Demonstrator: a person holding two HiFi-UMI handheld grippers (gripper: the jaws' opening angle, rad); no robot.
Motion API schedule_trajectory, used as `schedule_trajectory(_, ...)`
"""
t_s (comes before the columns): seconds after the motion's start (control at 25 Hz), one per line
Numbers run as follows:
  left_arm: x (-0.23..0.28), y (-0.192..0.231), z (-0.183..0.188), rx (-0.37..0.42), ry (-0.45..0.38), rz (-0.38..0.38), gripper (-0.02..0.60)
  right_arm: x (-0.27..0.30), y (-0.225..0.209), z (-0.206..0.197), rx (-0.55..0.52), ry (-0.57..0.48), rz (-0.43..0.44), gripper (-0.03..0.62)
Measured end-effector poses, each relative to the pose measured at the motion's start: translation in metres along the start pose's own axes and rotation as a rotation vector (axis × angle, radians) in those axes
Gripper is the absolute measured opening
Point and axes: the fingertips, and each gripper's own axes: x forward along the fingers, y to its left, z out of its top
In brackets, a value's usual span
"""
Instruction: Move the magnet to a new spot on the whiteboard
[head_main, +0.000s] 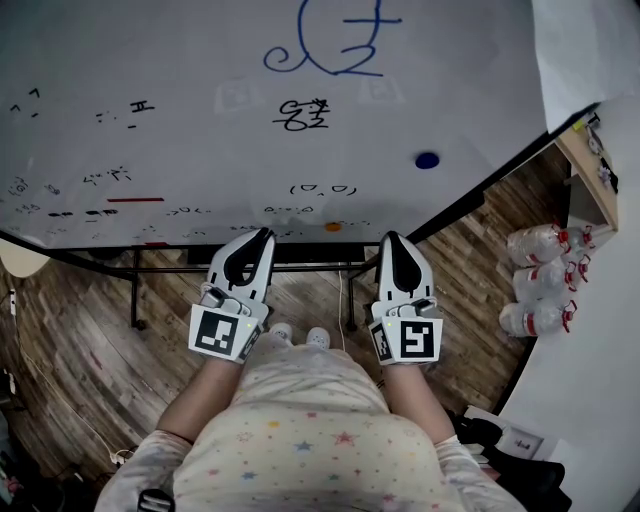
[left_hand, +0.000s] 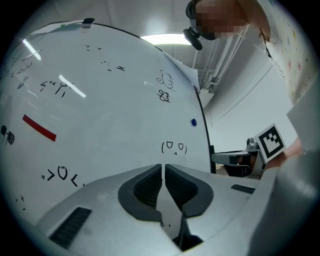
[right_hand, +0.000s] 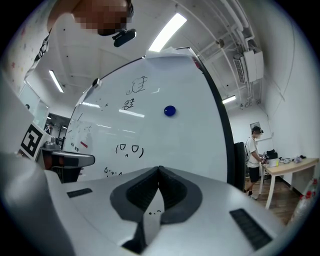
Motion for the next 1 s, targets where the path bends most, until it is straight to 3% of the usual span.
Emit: schedule_trajectory(1.0, 0.0060, 0.0085, 0.0012, -0.010, 0.003, -0.016, 0.029, 0.0013, -0.0010, 0.0004, 0.018, -0.003, -0.034, 0.002)
